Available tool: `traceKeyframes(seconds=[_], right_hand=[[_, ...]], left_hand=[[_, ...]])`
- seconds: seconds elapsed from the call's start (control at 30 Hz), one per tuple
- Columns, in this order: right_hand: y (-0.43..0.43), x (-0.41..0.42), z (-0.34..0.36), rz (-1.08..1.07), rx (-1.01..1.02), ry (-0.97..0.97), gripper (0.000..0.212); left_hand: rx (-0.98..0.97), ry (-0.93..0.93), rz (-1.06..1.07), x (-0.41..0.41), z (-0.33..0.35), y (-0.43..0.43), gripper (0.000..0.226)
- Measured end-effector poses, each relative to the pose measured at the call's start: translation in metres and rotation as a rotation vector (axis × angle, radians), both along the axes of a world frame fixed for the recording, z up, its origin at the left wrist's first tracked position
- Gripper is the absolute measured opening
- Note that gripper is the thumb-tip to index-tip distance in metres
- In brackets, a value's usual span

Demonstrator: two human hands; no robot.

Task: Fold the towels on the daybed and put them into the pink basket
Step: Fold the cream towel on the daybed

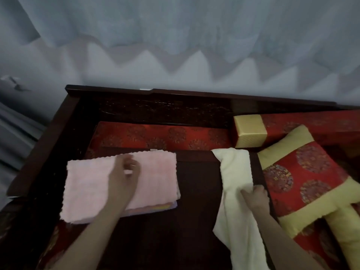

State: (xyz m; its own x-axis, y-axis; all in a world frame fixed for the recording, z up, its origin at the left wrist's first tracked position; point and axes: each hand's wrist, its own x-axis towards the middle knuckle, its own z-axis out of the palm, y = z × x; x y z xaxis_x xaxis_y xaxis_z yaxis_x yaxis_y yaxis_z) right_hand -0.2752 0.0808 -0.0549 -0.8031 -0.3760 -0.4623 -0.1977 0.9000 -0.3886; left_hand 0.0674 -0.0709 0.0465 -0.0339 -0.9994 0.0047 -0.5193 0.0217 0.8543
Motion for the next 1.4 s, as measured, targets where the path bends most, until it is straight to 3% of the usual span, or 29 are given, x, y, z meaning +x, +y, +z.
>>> traceKeyframes(seconds=[0.17,0.3,0.43,0.5,0.63,0.77,0.83,0.93,1.0,1.1,1.17,1.23,1.33,1.4], right_hand=[[0.033,-0.011,-0.012,-0.042,-0.022,-0.058,0.067],[0.043,-0.020,-0.013,0.007,-0.047,-0.050,0.061],[0.051,-0.016,-0.020,0.006,-0.089,-0.166,0.042],[0.055,-0.014,-0.026,0.021,-0.097,-0.203,0.030],[0.057,-0.008,-0.027,0.065,-0.178,-0.274,0.011],[0.060,-0.009,-0.002,-0.242,-0.473,-0.623,0.012],[0.063,-0.010,0.006,-0.299,-0.529,-0.815,0.013],[0.074,-0.001,0.011,-0.130,-0.368,-0.976,0.014],[0.081,0.009,0.007,-0.144,-0.234,-0.987,0.016],[0.080,0.019,0.006,-0.164,-0.122,-0.792,0.030],[0.077,0.021,0.002,0.077,-0.090,-0.355,0.022],[0.069,0.027,0.011,0.237,-0.217,-0.020,0.013],[0.050,0.047,0.030,0.359,-0.448,0.035,0.014],[0.031,0.063,0.035,0.437,-0.327,0.005,0.026]], left_hand=[[0.446,0.100,-0.339,-0.121,-0.046,0.061,0.018],[0.720,0.041,-0.352,-0.186,-0.084,0.091,0.037],[0.825,-0.082,-0.301,-0.212,-0.109,0.110,0.044],[0.891,-0.072,-0.290,-0.220,-0.118,0.116,0.046],[1.107,0.115,-0.395,-0.224,-0.113,0.125,0.039],[1.080,0.259,-0.392,-0.205,-0.103,0.123,0.026],[1.071,0.260,-0.400,-0.183,-0.100,0.123,0.042],[1.170,0.153,-0.508,-0.141,-0.099,0.133,0.050],[1.280,0.178,-0.526,-0.118,-0.103,0.138,0.051],[1.332,0.420,-0.353,-0.103,-0.116,0.137,0.047],[1.290,0.513,-0.251,-0.109,-0.117,0.137,0.040],[1.164,0.479,-0.258,-0.119,-0.112,0.142,0.036],[1.034,0.451,-0.380,-0.134,-0.098,0.150,0.032],[1.014,0.445,-0.452,-0.138,-0.092,0.153,0.035]])
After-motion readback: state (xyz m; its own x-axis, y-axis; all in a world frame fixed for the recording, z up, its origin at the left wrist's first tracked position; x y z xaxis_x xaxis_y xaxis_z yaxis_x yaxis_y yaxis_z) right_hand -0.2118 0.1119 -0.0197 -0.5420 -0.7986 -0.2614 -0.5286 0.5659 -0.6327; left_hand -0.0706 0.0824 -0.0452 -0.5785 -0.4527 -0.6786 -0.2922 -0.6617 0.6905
